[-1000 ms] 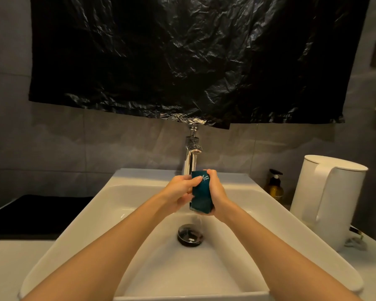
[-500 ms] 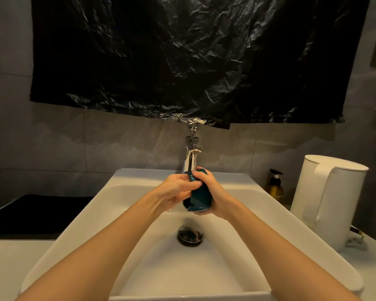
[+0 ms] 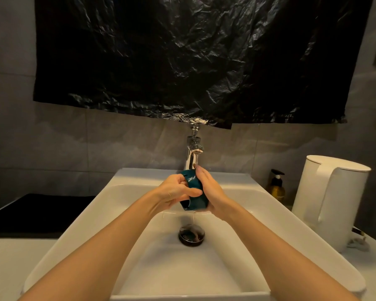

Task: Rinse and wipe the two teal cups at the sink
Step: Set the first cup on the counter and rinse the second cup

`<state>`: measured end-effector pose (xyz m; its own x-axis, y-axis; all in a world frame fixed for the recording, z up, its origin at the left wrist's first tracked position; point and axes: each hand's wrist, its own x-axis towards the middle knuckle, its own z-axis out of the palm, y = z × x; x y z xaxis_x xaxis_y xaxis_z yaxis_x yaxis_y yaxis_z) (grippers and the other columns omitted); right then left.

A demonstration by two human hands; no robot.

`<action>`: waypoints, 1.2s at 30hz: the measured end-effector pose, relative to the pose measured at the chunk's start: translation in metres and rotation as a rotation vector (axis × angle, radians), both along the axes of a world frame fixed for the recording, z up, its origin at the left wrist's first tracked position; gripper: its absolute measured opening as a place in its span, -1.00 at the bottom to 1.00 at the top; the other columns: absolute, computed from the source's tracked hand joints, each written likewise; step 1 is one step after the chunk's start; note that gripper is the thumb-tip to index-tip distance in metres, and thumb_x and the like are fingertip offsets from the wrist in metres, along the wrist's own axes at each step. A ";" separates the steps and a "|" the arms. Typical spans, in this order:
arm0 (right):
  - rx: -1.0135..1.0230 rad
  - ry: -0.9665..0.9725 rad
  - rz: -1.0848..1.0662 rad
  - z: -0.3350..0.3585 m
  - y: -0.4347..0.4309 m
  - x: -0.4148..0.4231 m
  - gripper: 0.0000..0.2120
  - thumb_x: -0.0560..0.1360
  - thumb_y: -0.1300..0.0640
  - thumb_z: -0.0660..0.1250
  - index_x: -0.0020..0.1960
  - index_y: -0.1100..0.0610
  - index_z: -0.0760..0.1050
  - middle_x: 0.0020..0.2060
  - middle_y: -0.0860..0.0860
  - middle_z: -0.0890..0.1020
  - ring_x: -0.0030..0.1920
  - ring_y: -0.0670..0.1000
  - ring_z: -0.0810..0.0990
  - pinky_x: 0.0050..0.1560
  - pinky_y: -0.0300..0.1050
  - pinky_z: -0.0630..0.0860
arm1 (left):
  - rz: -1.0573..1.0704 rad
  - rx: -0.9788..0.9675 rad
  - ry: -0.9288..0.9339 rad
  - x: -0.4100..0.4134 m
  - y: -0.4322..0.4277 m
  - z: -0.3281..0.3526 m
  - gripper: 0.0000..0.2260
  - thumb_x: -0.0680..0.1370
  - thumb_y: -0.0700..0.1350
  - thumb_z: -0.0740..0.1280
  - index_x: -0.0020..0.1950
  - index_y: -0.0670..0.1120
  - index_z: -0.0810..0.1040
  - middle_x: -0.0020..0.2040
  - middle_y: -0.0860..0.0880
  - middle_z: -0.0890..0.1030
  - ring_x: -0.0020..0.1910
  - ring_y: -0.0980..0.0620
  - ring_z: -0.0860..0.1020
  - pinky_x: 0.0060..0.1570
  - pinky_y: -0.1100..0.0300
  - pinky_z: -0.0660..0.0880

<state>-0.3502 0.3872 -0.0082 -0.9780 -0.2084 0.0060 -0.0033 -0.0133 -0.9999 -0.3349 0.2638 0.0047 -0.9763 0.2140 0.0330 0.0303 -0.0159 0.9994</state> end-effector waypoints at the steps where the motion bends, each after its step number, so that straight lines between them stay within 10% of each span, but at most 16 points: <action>1: -0.033 -0.081 -0.031 0.002 -0.001 0.000 -0.64 0.58 -0.24 0.11 0.24 -0.08 0.42 0.10 0.08 0.59 0.08 0.12 0.60 0.10 0.20 0.57 | 0.001 -0.004 -0.002 0.001 0.001 0.000 -0.58 0.41 -0.40 0.42 0.22 -0.22 0.44 0.12 -0.15 0.61 0.14 -0.13 0.57 0.13 0.06 0.52; 10: -0.056 -0.326 0.038 0.004 0.012 0.007 -0.40 0.42 -0.43 0.18 0.01 0.09 0.57 -0.05 0.14 0.63 0.01 0.14 0.59 0.17 0.09 0.51 | -0.251 -0.117 0.059 0.008 -0.001 -0.003 -0.60 0.44 -0.39 0.40 0.24 -0.18 0.45 0.10 -0.15 0.64 0.09 -0.08 0.62 0.07 0.10 0.57; 17: -0.125 -0.286 -0.124 -0.001 -0.003 -0.002 -0.47 0.47 -0.36 0.15 0.08 0.07 0.49 -0.02 0.15 0.60 0.01 0.11 0.56 0.10 0.08 0.56 | 0.076 0.147 0.059 0.007 0.020 -0.004 -0.91 0.53 -0.09 0.35 0.01 -0.06 0.54 0.03 -0.09 0.63 0.05 -0.05 0.58 -0.08 0.15 0.59; 26: -0.194 -0.340 -0.132 0.006 0.006 0.006 -0.50 0.47 -0.28 0.18 0.14 0.12 0.45 0.03 0.18 0.57 0.03 0.13 0.54 -0.19 -0.01 0.54 | -0.105 0.213 -0.116 0.003 0.007 0.002 -0.82 0.58 -0.14 0.27 0.18 -0.12 0.48 0.14 -0.13 0.60 0.15 -0.06 0.56 0.12 0.15 0.50; 36: -0.058 -0.287 -0.152 0.004 -0.005 0.003 -0.48 0.46 -0.28 0.14 0.12 0.13 0.46 -0.05 0.14 0.58 -0.03 0.08 0.55 -0.06 -0.04 0.54 | 0.216 0.233 -0.113 -0.001 0.020 -0.001 -0.69 0.45 0.00 0.45 0.07 -0.16 0.55 -0.04 -0.12 0.65 -0.07 -0.06 0.61 -0.22 0.18 0.59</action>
<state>-0.3475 0.3818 -0.0041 -0.9614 -0.0669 -0.2671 0.2725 -0.0914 -0.9578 -0.3363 0.2842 0.0040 -0.9985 0.0011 -0.0547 -0.0532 -0.2494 0.9669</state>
